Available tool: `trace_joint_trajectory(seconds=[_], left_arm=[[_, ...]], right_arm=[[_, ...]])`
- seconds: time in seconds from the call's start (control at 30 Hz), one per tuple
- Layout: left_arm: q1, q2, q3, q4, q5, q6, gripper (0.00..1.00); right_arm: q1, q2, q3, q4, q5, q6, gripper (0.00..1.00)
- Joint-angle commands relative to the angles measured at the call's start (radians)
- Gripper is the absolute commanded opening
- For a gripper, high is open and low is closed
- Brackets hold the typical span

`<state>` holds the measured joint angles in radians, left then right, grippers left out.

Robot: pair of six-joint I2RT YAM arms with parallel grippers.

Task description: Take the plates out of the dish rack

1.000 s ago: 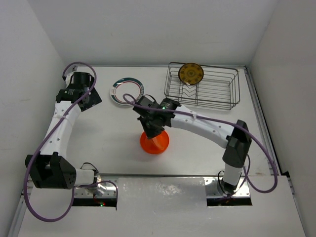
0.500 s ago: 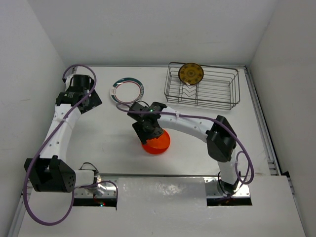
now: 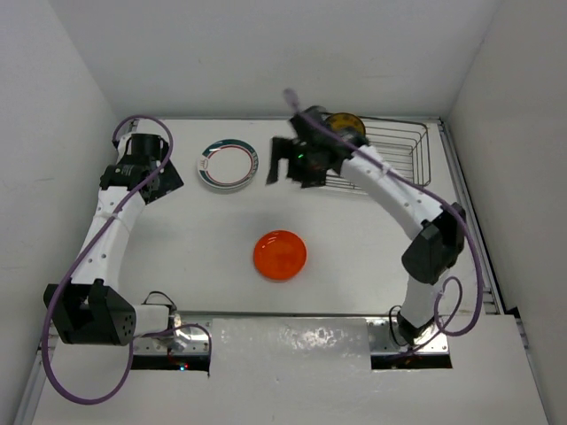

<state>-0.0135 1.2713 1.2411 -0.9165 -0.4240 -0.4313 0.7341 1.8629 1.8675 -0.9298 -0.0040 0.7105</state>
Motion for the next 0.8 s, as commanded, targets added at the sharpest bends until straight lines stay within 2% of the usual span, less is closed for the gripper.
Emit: trace_joint_trajectory(seconds=[0.0, 0.07, 0.1, 0.13, 0.23, 0.4, 0.5, 0.63, 0.67, 0.77], left_arm=[[-0.002, -0.038, 0.004, 0.025, 0.030, 0.008, 1.00], [-0.002, -0.036, 0.001, 0.027, 0.074, 0.020, 1.00], [-0.002, -0.035, 0.000, 0.028, 0.094, 0.026, 1.00], [-0.002, -0.032, -0.006, 0.030, 0.141, 0.041, 1.00], [-0.005, -0.033, -0.029, 0.044, 0.249, 0.077, 1.00], [-0.005, -0.056, -0.100, 0.062, 0.370, 0.098, 1.00], [-0.006, -0.076, -0.135, 0.057, 0.351, 0.109, 1.00], [-0.008, -0.093, -0.157, 0.050, 0.330, 0.115, 1.00], [-0.008, -0.093, -0.157, 0.048, 0.329, 0.115, 1.00], [-0.009, -0.084, -0.151, 0.042, 0.317, 0.117, 1.00]], right_arm=[[-0.262, -0.062, -0.151, 0.185, -0.016, 0.329, 0.99], [-0.327, -0.077, -0.233, 0.334, 0.051, 0.473, 0.99], [-0.372, -0.079, -0.266, 0.398, 0.071, 0.618, 0.99], [-0.393, -0.083, -0.351, 0.574, 0.100, 0.768, 0.99], [-0.440, -0.056, -0.447, 0.912, 0.185, 0.935, 0.92], [-0.490, 0.152, -0.162, 0.849, 0.304, 0.977, 0.87], [-0.504, 0.238, -0.061, 0.833, 0.341, 1.049, 0.79], [-0.521, 0.357, 0.144, 0.672, 0.367, 1.104, 0.71], [-0.529, 0.376, 0.160, 0.662, 0.372, 1.113, 0.66], [-0.542, 0.420, 0.200, 0.612, 0.355, 1.155, 0.62]])
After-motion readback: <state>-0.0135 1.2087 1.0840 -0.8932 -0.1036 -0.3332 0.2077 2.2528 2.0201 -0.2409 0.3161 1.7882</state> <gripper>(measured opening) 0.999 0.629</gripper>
